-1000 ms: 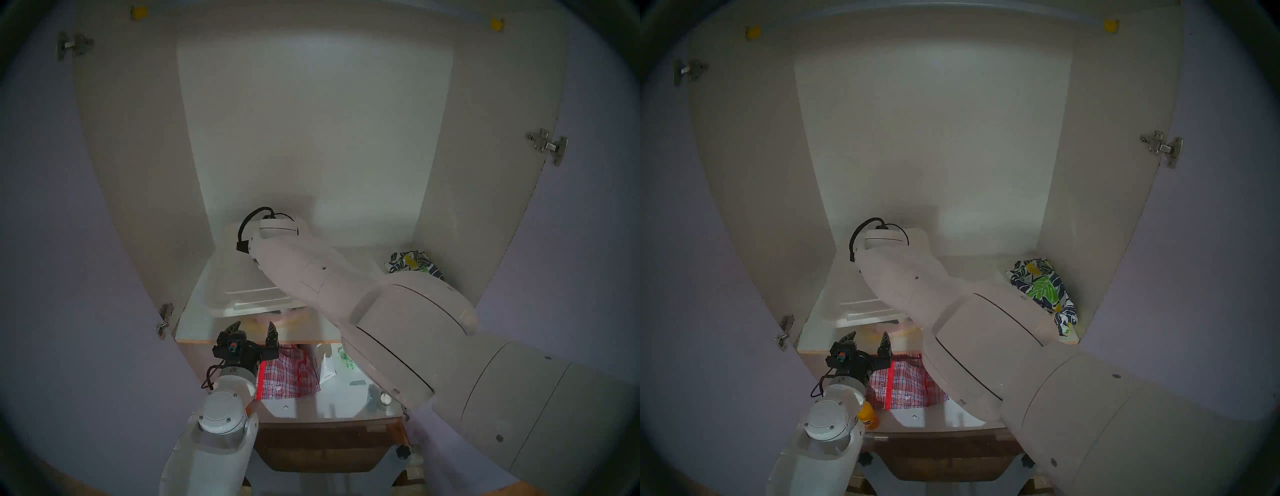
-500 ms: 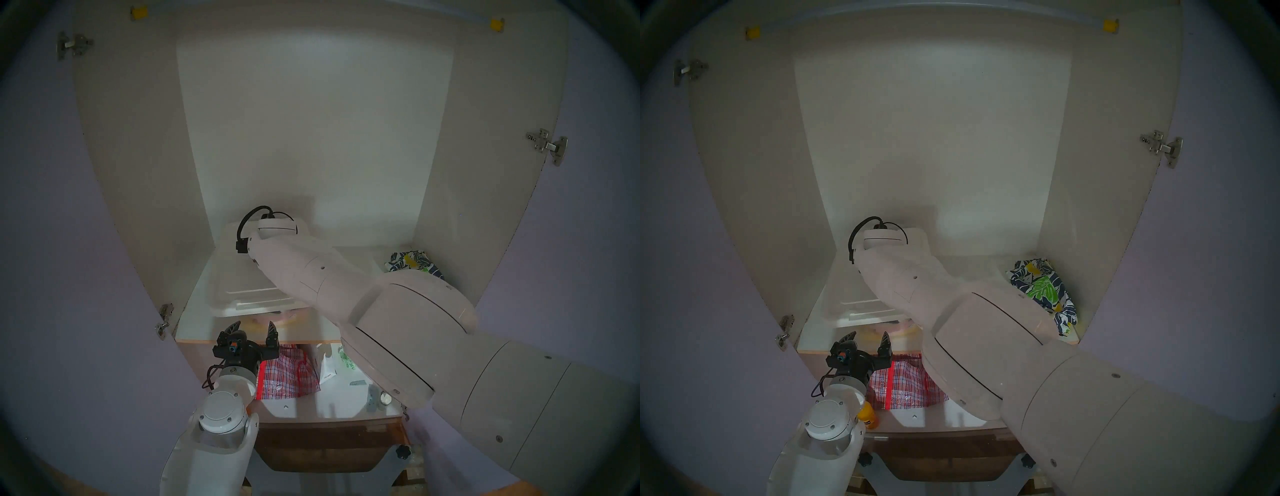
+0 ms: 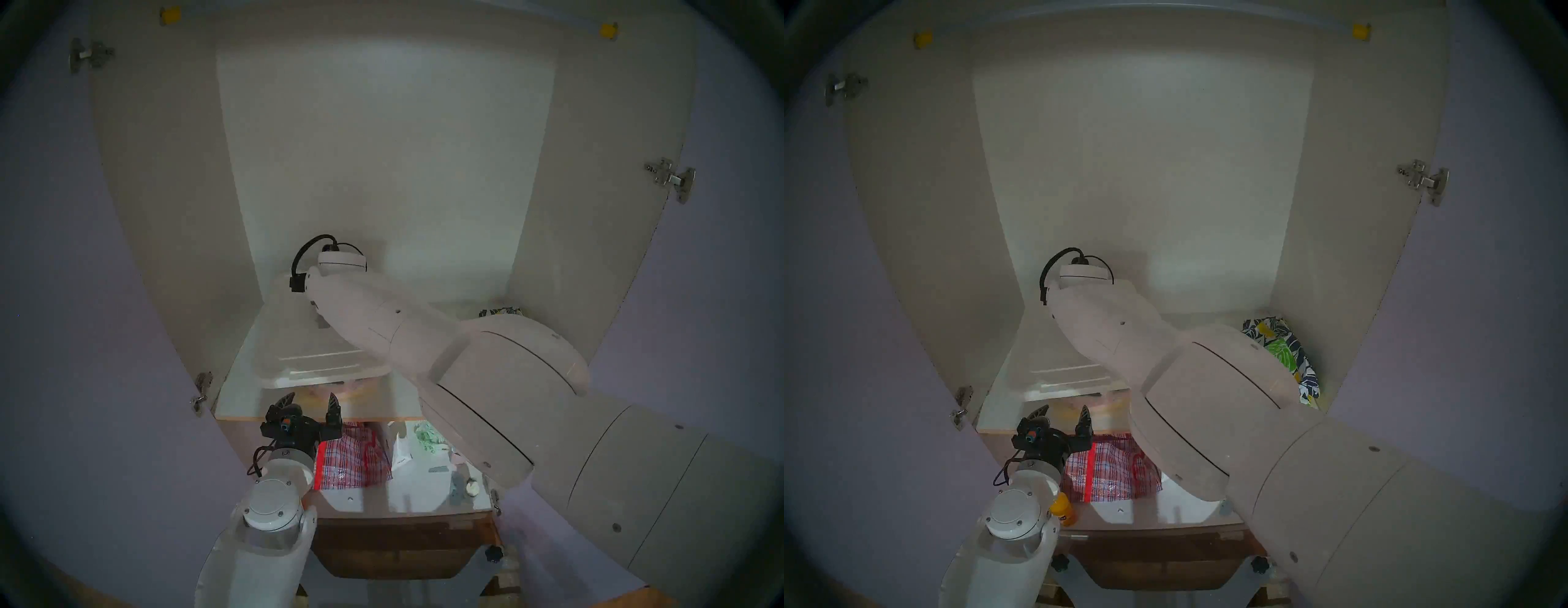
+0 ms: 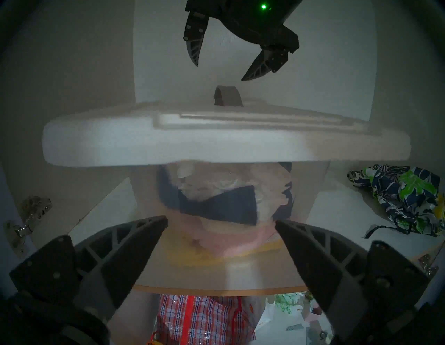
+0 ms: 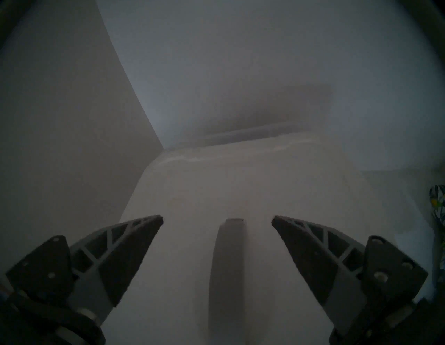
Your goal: Take clothing out of the storage bin and put the lid back on the bin
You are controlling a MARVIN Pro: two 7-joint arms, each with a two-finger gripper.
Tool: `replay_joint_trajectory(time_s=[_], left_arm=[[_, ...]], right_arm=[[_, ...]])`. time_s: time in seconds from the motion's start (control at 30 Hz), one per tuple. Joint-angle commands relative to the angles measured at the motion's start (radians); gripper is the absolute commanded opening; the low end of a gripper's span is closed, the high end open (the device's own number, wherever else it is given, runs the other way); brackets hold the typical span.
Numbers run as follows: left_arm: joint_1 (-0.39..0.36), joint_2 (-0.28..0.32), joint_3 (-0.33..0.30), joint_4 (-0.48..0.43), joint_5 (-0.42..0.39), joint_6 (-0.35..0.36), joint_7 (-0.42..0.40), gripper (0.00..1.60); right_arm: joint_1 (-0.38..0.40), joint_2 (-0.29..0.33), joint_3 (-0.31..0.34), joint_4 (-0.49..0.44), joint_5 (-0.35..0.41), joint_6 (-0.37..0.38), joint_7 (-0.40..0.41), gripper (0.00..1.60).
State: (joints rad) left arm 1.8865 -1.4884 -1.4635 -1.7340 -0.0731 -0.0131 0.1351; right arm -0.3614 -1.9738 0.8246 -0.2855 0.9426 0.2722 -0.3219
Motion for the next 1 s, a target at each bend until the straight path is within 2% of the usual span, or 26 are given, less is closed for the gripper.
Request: replay_joint_trajectory(time_s=[0.0,0.1,0.27,0.33,0.4,0.6,0.83,0.97], left_arm=[[-0.006,0.004,0.001,-0.036,0.000,-0.011,-0.006,1.60],[-0.002,0.007,0.002,-0.043,-0.002,-0.012,-0.007,1.60],[0.005,0.014,0.003,-0.055,-0.007,-0.011,-0.009,1.60],[0.006,0.015,0.003,-0.056,-0.008,-0.011,-0.010,1.60],[0.007,0.018,0.004,-0.059,-0.012,-0.010,-0.010,1.60],[0.008,0.024,0.007,-0.061,-0.017,-0.010,-0.008,1.60],[0.010,0.030,0.010,-0.064,-0.023,-0.009,-0.006,1.60],[0.010,0.033,0.011,-0.065,-0.026,-0.009,-0.005,1.60]], right_arm=[[0.052,0.036,0.015,-0.008,-0.004,-0.108,0.030,1.60],[0.050,0.061,0.014,-0.003,-0.013,-0.196,0.031,1.60],[0.042,0.100,0.017,0.027,-0.013,-0.373,0.089,1.60],[0.044,0.106,0.018,0.037,-0.012,-0.394,0.103,1.60],[0.042,0.132,0.014,0.059,-0.019,-0.460,0.133,1.60],[0.060,0.170,0.029,0.127,-0.002,-0.424,0.195,1.60],[0.019,0.245,0.004,0.133,-0.017,-0.472,0.319,1.60],[0.014,0.276,0.007,0.142,-0.014,-0.450,0.362,1.60]])
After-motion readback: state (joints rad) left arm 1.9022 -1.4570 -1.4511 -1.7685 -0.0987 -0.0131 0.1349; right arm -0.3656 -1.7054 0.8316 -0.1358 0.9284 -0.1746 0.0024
